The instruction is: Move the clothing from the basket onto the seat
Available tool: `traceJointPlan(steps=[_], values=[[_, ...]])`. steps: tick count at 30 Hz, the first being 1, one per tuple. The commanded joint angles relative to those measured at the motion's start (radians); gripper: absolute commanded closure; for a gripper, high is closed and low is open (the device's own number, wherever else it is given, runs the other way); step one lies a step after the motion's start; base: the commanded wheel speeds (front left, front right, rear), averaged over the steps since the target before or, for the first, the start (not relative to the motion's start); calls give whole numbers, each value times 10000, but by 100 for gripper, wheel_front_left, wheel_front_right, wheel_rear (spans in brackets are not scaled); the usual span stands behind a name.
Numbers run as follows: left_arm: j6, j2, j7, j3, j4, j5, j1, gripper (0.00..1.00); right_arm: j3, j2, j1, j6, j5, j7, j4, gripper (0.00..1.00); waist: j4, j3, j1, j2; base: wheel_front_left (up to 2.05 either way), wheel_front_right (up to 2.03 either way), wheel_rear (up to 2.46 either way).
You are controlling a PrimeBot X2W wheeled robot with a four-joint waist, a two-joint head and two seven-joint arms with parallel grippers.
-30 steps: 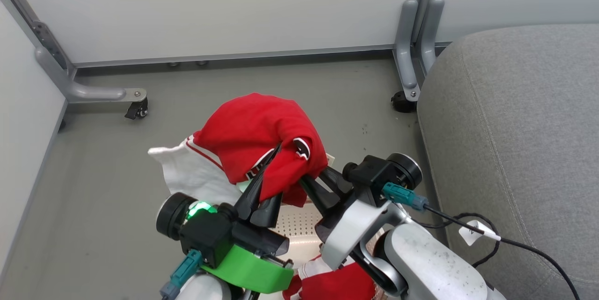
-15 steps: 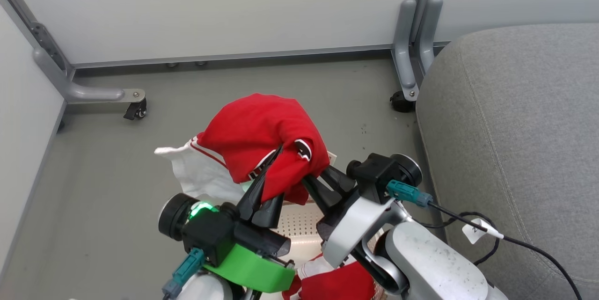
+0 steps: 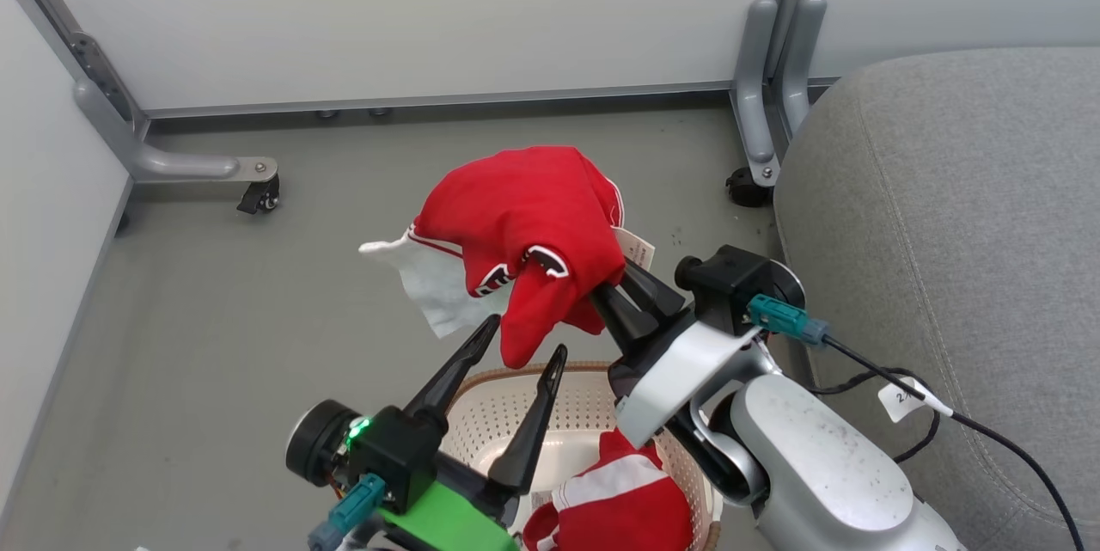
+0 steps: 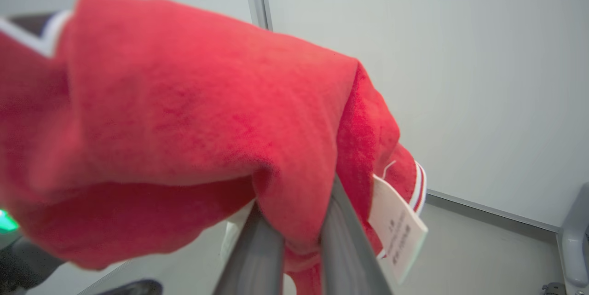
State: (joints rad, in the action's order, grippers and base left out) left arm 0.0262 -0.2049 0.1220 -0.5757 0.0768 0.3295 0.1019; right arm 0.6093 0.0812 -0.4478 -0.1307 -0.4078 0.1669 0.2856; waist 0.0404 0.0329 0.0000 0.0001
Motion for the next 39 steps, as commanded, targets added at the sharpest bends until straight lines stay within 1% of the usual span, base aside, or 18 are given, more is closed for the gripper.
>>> traceJointPlan(steps=[1, 5, 12, 16, 19, 23, 26, 34, 39], values=[[44, -163, -79, -21, -8, 35, -225, 0, -105, 61, -118, -1, -41, 84, 94, 100, 14, 10, 0, -1, 0, 0, 0], [-19, -374, -220, -91, 8, -1, -482, 0, -324, 92, -106, -1, 30, 148, 309, 100, 31, 49, 0, -1, 0, 0, 0], [-107, -447, -207, -129, 27, -2, -531, 0, -553, 141, 38, -1, 100, 217, 510, 100, -13, 116, 0, -1, 0, 0, 0], [-124, -499, -175, -136, 36, -58, -418, 0, -588, 137, 64, -1, 88, 215, 565, 100, -238, 173, 0, -1, 0, 0, 0], [-126, -532, -189, -155, 58, -71, -308, 0, -594, 141, -6, -1, 97, 245, 631, 100, -569, 247, 0, -1, 0, 0, 0], [-160, -571, -221, -142, 125, -131, -203, 0, -559, 119, -198, -1, 132, 284, 743, 100, -1314, 409, 0, -1, 0, 0, 0], [-147, -620, -272, -167, 212, -188, -75, 0, -576, 94, -336, -1, 115, 343, 815, 100, -2041, 615, 0, -1, 0, 0, 0], [58, -729, -480, -364, 311, -335, 367, 0, -999, 124, -424, -1, 87, 575, 1039, 100, -3839, 1123, 0, -1, 0, 0, 0], [221, -768, -661, -546, 376, -422, 670, 0, -1406, 94, -450, -1, 88, 719, 1103, 100, -4750, 1556, 0, -1, 0, 0, 0]])
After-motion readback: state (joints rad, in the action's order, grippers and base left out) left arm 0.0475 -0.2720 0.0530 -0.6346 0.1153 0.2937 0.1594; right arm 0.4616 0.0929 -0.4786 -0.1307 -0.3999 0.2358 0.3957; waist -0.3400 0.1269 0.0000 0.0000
